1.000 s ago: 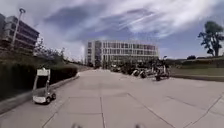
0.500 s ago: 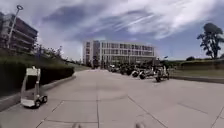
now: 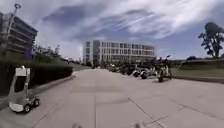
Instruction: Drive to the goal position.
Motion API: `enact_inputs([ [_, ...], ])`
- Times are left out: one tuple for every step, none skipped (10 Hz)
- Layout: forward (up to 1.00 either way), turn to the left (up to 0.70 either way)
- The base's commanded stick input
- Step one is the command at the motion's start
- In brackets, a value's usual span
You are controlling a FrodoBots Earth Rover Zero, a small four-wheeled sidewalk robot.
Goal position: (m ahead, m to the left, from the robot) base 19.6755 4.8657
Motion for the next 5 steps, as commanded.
enact_inputs([
  [0.45,0.00],
  [0.45,0.00],
  [0.45,0.00],
  [0.45,0.07],
  [0.45,0.24],
])
